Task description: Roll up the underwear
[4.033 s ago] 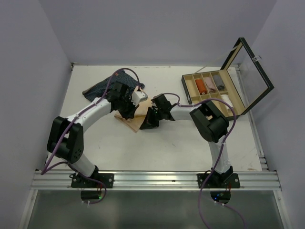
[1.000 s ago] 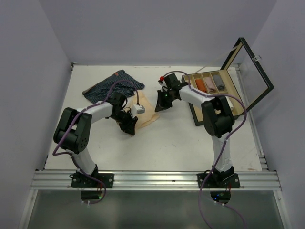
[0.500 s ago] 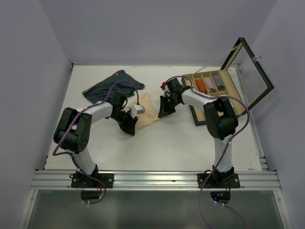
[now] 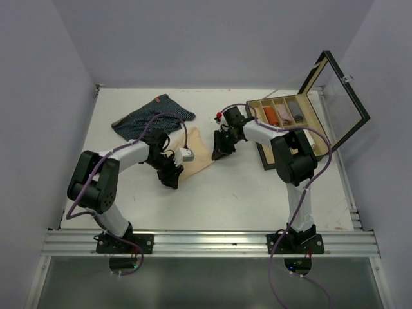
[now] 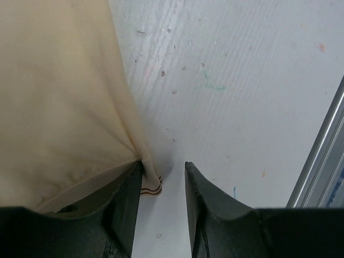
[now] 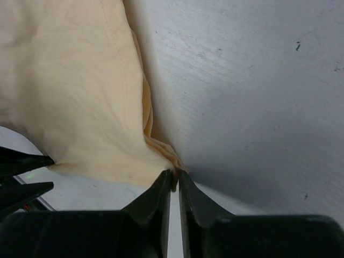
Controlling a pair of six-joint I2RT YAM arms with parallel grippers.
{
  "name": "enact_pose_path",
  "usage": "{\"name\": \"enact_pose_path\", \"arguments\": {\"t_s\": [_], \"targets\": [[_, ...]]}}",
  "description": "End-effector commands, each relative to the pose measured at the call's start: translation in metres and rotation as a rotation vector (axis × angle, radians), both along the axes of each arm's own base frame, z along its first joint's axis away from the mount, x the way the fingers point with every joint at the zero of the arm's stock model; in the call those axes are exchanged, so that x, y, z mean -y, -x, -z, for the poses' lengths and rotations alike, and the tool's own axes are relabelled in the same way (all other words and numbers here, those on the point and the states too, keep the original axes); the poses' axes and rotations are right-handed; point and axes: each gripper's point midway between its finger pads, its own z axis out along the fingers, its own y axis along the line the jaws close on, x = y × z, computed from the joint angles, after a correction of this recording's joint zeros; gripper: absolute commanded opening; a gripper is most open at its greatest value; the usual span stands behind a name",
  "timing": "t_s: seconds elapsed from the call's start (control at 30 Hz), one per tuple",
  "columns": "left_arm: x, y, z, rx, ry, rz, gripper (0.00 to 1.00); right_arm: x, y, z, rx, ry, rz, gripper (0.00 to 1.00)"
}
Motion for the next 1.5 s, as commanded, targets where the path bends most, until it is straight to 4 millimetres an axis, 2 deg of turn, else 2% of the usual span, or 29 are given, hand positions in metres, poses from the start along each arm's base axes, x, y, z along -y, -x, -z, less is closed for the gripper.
{"name": "enact_pose_path", "arguments": {"t_s": [0.0, 0.03, 0.07, 0.13, 0.2, 0.23, 0.3, 0.37, 0.4, 0.43, 0.5, 0.53, 0.6, 0.63, 0.7, 0.77, 0.8, 0.9, 0.97, 1.07, 1.13, 1.17, 1.23, 1.27, 1.3, 1.33, 1.37, 1.43, 1.47], "targets": [[-0.020, 0.019, 0.000, -0.001, -0.066, 0.081, 0.42, -0.010, -0.006, -0.046, 0.100, -0.077, -0.093, 0.20], [-0.015, 0.015, -0.011, 0.037, -0.030, 0.092, 0.44, -0.012, -0.009, -0.059, 0.134, -0.094, -0.113, 0.24], [-0.007, 0.006, -0.026, 0.085, 0.011, 0.095, 0.46, -0.014, -0.008, -0.081, 0.194, -0.128, -0.165, 0.33], [0.008, -0.002, -0.064, 0.176, 0.116, 0.094, 0.48, -0.016, -0.012, -0.109, 0.269, -0.157, -0.222, 0.45], [0.019, -0.012, -0.100, 0.248, 0.188, 0.085, 0.49, -0.022, -0.011, -0.136, 0.353, -0.212, -0.308, 0.48], [0.024, -0.013, -0.112, 0.241, 0.218, 0.051, 0.49, -0.027, -0.017, -0.150, 0.403, -0.234, -0.333, 0.47], [0.028, -0.023, -0.131, 0.284, 0.255, 0.002, 0.48, -0.038, -0.018, -0.152, 0.398, -0.280, -0.356, 0.46], [0.023, -0.040, -0.139, 0.299, 0.274, -0.112, 0.46, -0.051, -0.024, -0.157, 0.402, -0.321, -0.366, 0.41], [0.019, -0.042, -0.132, 0.271, 0.270, -0.155, 0.45, -0.059, -0.024, -0.137, 0.349, -0.326, -0.370, 0.40], [0.008, -0.050, -0.127, 0.241, 0.262, -0.233, 0.42, -0.068, -0.023, -0.141, 0.331, -0.361, -0.377, 0.35], [-0.002, -0.061, -0.107, 0.175, 0.241, -0.301, 0.39, -0.082, -0.021, -0.128, 0.300, -0.378, -0.394, 0.33], [-0.014, -0.067, -0.098, 0.138, 0.224, -0.361, 0.37, -0.087, -0.018, -0.114, 0.260, -0.387, -0.400, 0.32], [-0.022, -0.072, -0.074, 0.061, 0.206, -0.411, 0.34, -0.096, -0.016, -0.101, 0.247, -0.394, -0.406, 0.32], [-0.033, -0.077, -0.067, 0.031, 0.202, -0.469, 0.33, -0.098, -0.011, -0.087, 0.197, -0.403, -0.403, 0.32], [-0.049, -0.084, -0.045, -0.029, 0.189, -0.545, 0.30, -0.100, -0.004, -0.070, 0.155, -0.392, -0.406, 0.31], [-0.055, -0.086, -0.028, -0.086, 0.186, -0.579, 0.28, -0.096, -0.001, -0.049, 0.135, -0.348, -0.403, 0.31], [-0.066, -0.089, -0.022, -0.100, 0.181, -0.617, 0.28, -0.092, 0.004, -0.038, 0.110, -0.324, -0.398, 0.31], [-0.069, -0.088, 0.000, -0.157, 0.172, -0.643, 0.27, -0.078, 0.011, -0.008, 0.063, -0.238, -0.402, 0.30], [-0.068, -0.086, 0.013, -0.205, 0.183, -0.653, 0.27, -0.072, 0.009, 0.006, 0.068, -0.187, -0.411, 0.29], [-0.063, -0.082, 0.020, -0.265, 0.214, -0.650, 0.27, -0.066, 0.005, 0.013, 0.080, -0.144, -0.446, 0.26], [-0.057, -0.080, 0.013, -0.267, 0.258, -0.618, 0.30, -0.064, 0.000, 0.003, 0.100, -0.130, -0.458, 0.24], [-0.055, -0.079, 0.001, -0.253, 0.280, -0.600, 0.31, -0.063, -0.002, -0.004, 0.133, -0.134, -0.490, 0.24], [-0.048, -0.078, -0.024, -0.213, 0.351, -0.544, 0.34, -0.067, -0.001, -0.041, 0.199, -0.190, -0.525, 0.25], [-0.046, -0.081, -0.047, -0.146, 0.380, -0.520, 0.35, -0.068, 0.001, -0.056, 0.224, -0.210, -0.533, 0.25], [-0.045, -0.083, -0.062, -0.112, 0.406, -0.506, 0.36, -0.072, 0.004, -0.066, 0.248, -0.245, -0.544, 0.26], [-0.045, -0.086, -0.073, -0.078, 0.417, -0.507, 0.37, -0.078, 0.010, -0.097, 0.293, -0.298, -0.556, 0.28], [-0.047, -0.090, -0.092, -0.011, 0.428, -0.510, 0.37, -0.081, 0.014, -0.107, 0.311, -0.316, -0.565, 0.30], [-0.055, -0.100, -0.101, 0.031, 0.416, -0.585, 0.39, -0.094, 0.030, -0.126, 0.349, -0.346, -0.607, 0.32], [-0.057, -0.101, -0.108, 0.051, 0.425, -0.597, 0.40, -0.101, 0.036, -0.129, 0.351, -0.356, -0.625, 0.32]]}}
